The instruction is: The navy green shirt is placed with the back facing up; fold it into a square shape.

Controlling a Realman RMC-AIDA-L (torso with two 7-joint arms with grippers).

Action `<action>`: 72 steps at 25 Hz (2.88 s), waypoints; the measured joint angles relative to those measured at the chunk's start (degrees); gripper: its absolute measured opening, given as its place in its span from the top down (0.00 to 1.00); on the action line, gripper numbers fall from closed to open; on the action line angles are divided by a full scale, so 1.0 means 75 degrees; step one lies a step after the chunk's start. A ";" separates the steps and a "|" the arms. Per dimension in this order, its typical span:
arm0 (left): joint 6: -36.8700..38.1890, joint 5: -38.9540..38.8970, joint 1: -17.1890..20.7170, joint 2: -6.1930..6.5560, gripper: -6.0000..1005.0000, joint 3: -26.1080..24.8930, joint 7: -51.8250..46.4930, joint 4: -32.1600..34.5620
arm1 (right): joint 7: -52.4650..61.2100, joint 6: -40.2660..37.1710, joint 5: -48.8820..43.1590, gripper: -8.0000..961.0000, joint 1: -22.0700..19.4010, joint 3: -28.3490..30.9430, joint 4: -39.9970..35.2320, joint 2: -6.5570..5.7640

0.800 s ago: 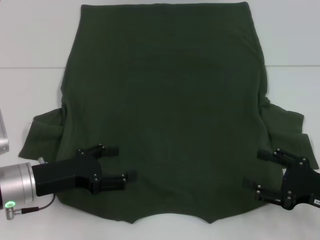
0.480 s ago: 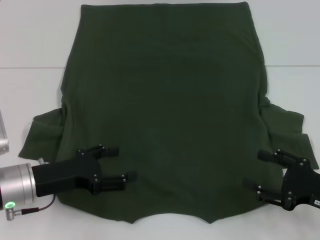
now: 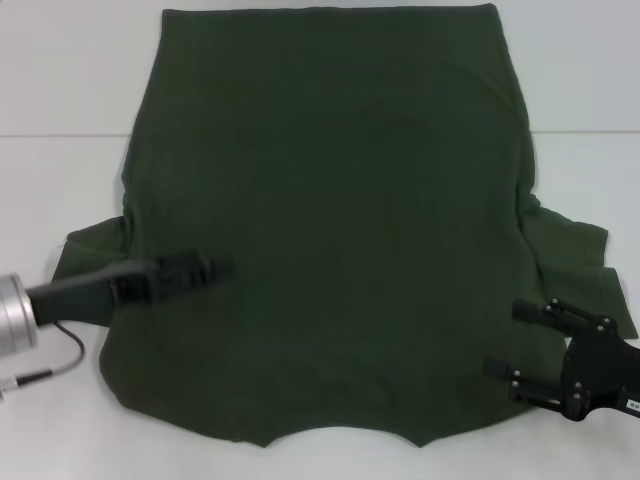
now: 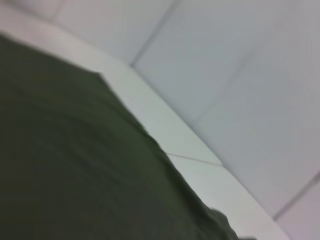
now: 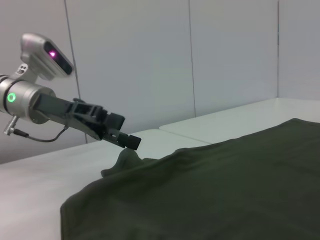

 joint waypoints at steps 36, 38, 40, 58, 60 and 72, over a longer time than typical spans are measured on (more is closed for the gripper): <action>-0.2852 0.2605 -0.0721 0.1061 0.11 0.0321 -0.4726 0.0453 | 0.0209 -0.0239 0.0029 0.11 0.0142 -0.0012 -0.0001 -0.0010; -0.2839 0.2615 -0.0715 0.1029 0.12 0.0377 -0.4727 0.0451 | 0.0204 -0.0240 0.0032 0.11 0.0142 -0.0012 0.0000 -0.0004; -0.2823 0.2628 -0.0712 0.0994 0.12 0.0407 -0.4728 0.0451 | 0.0202 -0.0246 0.0034 0.11 0.0146 -0.0012 0.0000 -0.0001; -0.2980 0.2682 -0.0556 0.0631 0.33 0.0809 -0.4379 0.0923 | 0.0201 -0.0382 0.0041 0.11 0.0115 0.0047 -0.0001 0.0012; -0.2954 0.2665 -0.0555 0.0658 0.42 0.0800 -0.4408 0.0923 | 0.0189 -0.0388 0.0044 0.11 0.0104 0.0053 -0.0001 0.0012; -0.2936 0.2629 -0.0539 0.0688 0.92 0.0773 -0.4423 0.0932 | 0.0154 -0.0396 0.0047 0.11 0.0107 0.0033 -0.0001 0.0017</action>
